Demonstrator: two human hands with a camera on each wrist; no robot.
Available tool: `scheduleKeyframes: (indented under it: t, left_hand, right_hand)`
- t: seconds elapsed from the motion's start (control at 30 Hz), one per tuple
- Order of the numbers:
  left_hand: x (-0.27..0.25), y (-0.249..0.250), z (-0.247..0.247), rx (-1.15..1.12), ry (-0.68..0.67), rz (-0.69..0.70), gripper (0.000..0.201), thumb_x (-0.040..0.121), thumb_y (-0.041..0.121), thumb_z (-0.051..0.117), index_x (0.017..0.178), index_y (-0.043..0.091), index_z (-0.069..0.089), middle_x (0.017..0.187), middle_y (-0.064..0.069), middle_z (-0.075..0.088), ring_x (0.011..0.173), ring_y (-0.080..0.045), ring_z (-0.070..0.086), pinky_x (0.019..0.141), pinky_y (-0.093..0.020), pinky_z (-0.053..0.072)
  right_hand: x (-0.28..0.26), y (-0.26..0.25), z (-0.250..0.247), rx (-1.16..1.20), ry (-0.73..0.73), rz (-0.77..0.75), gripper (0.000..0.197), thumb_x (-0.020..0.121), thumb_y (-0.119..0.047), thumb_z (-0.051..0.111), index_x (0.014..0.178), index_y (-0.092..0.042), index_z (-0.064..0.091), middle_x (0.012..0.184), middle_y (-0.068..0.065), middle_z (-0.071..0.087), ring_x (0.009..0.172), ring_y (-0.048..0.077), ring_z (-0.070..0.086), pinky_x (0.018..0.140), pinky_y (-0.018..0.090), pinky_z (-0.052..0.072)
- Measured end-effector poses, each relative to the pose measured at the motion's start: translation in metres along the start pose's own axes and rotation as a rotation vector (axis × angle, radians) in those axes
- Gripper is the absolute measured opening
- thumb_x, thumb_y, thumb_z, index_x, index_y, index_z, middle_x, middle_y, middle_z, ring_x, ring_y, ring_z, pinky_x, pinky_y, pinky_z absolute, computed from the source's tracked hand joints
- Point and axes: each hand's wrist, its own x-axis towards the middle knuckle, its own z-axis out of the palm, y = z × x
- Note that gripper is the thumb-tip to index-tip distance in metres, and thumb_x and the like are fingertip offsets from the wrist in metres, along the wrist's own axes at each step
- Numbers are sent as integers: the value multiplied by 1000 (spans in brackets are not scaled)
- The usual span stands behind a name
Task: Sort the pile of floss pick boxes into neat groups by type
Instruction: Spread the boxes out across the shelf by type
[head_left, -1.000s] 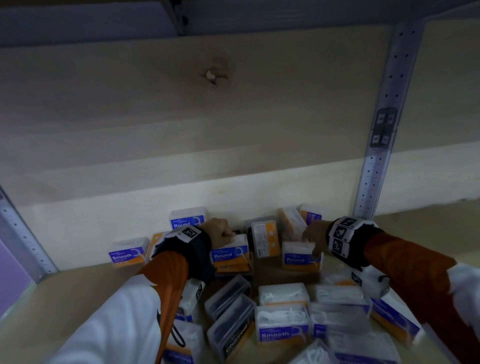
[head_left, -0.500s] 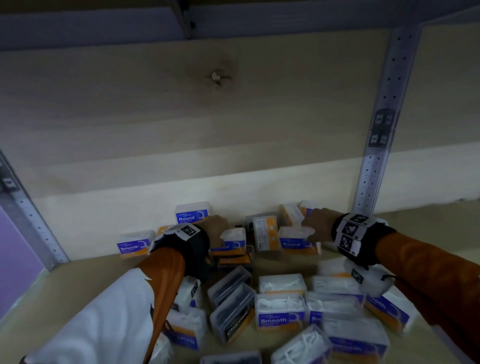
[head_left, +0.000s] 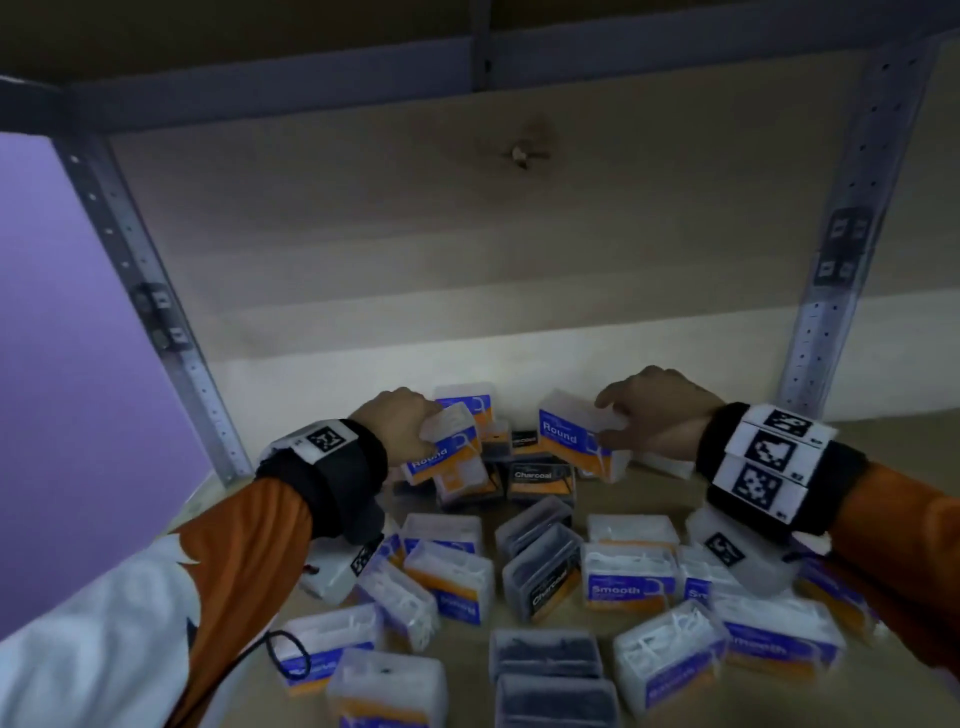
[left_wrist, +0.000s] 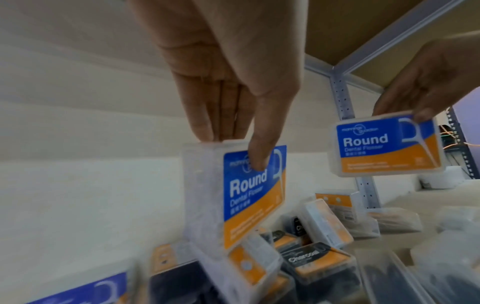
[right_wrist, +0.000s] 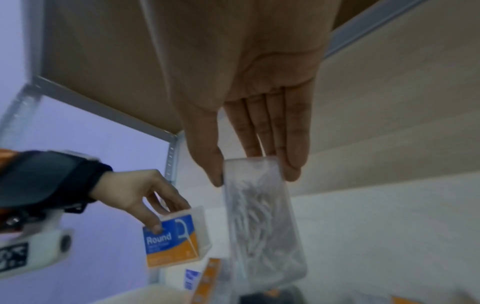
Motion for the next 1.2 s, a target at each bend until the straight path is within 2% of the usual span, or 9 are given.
scheduleKeyframes:
  t: [0.2,0.37,0.57,0.67,0.77,0.87,1.03,1.1,1.2]
  left_hand:
    - [-48,-40,8,5,-62,-162,44,84,29,63,126,14,59,120,-8,65,106,-22,62,84,-27,48]
    - [-75,-65,21,-37,-119,-269,37,82,29,66,117,16,64,113,-6,68,99,-20,65,75,-24,48]
    - [-99,-84,39,2,-132,-379,48,84,32,64,127,12,57,123,-8,62,110,-21,61,87,-27,49]
    - [-107,-89,47,0,-134,-421,49,85,32,63,128,9,56,125,-9,61,112,-22,60,90,-27,49]
    - [-113,-89,51,3,-147,-455,44,87,32,60,124,8,58,124,-9,62,112,-21,61,91,-27,48]
    - [-116,-89,56,32,-159,-464,37,88,32,59,116,8,62,119,-8,65,110,-20,62,89,-26,48]
    - [-116,-94,69,-24,-195,-511,36,86,27,62,117,8,62,122,-8,62,114,-22,59,58,-15,36]
    - [-117,-95,73,-40,-189,-520,39,86,28,63,120,8,60,124,-9,61,115,-21,58,71,-20,44]
    - [-118,-96,78,-57,-166,-506,46,84,31,66,123,8,57,124,-8,61,113,-19,59,89,-25,48]
  right_hand:
    - [-27,-57,-6,81,41,-84,49,84,-45,62,123,-16,60,124,2,61,111,19,53,77,20,32]
    - [-44,-98,4,119,30,-121,40,81,-44,65,106,-13,69,110,5,68,97,19,62,71,22,39]
    - [-58,-130,25,199,-20,-130,41,81,-40,66,98,-3,71,102,9,71,89,22,66,76,31,53]
    - [-62,-141,36,197,-48,-97,42,82,-41,66,101,-4,68,106,7,67,95,22,64,81,31,53]
    - [-65,-151,44,170,-66,-83,33,83,-40,64,74,-9,58,77,-1,55,83,23,58,60,24,41]
    - [-68,-160,50,158,-97,-46,47,84,-39,64,56,-16,35,61,-2,35,65,20,45,49,23,27]
    - [-70,-172,64,141,-115,9,42,89,-36,59,62,-16,33,88,10,53,92,25,59,53,21,33]
    - [-71,-177,68,125,-115,16,27,91,-34,56,87,-7,53,112,14,58,107,30,59,67,27,39]
    - [-74,-183,75,100,-152,33,33,95,-28,50,118,-4,53,125,15,55,114,31,56,84,34,47]
